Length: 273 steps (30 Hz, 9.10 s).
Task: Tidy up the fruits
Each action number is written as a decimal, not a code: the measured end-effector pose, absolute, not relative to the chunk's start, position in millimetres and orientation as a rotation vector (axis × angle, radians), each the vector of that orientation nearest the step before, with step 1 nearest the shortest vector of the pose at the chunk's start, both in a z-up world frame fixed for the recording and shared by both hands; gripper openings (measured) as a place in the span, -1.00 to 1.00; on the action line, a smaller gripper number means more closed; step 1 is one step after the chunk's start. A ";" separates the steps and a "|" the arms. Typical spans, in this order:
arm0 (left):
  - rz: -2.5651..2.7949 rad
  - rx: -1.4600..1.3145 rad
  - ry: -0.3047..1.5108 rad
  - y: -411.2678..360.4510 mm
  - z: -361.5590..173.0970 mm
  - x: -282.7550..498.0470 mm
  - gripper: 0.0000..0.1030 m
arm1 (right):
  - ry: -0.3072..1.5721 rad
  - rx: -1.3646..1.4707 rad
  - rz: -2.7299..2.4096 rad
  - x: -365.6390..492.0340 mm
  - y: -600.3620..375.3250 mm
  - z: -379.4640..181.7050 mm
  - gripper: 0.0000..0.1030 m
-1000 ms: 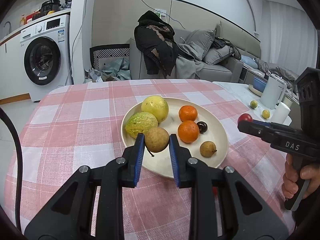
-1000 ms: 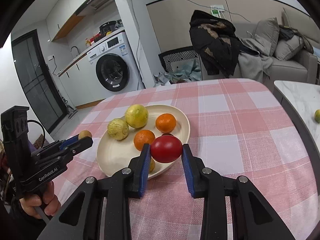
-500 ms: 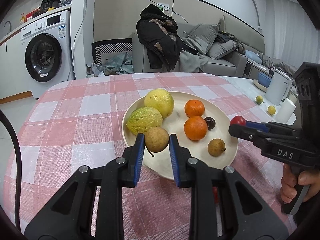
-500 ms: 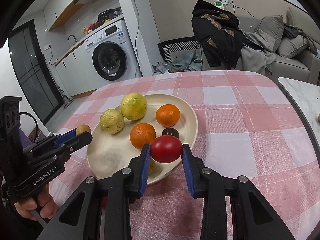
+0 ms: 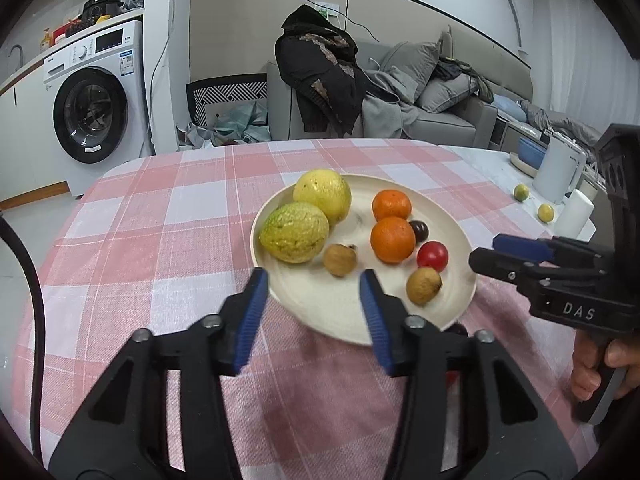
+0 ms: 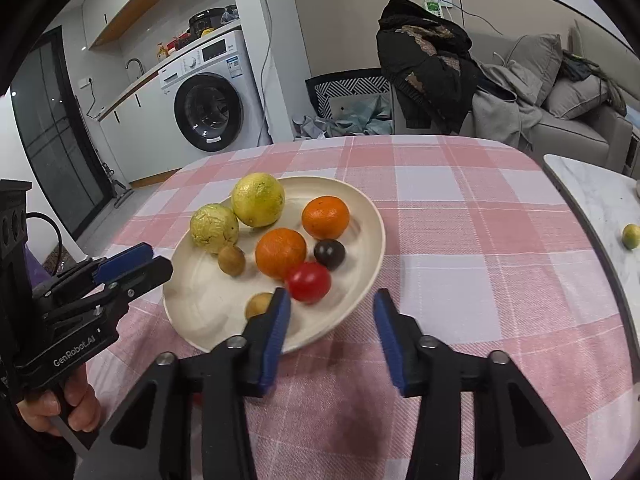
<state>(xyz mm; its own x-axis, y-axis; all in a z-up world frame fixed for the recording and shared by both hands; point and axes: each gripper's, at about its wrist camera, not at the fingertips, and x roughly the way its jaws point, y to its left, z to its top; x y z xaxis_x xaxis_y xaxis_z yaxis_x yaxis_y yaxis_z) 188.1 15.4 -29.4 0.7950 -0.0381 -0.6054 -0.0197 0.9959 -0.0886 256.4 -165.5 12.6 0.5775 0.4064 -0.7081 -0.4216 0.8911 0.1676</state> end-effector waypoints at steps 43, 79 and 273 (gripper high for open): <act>0.004 -0.063 0.692 9.5 -23.9 98.6 0.99 | 0.899 -0.206 0.509 210.0 -164.0 -7.1 1.00; 0.009 -0.083 0.716 20.8 -31.3 101.4 0.99 | 0.924 -0.348 0.534 226.1 -113.7 -22.8 0.99; 0.027 -0.092 0.462 13.5 2.2 98.6 0.99 | 0.554 -0.014 0.624 199.3 -190.8 38.0 1.00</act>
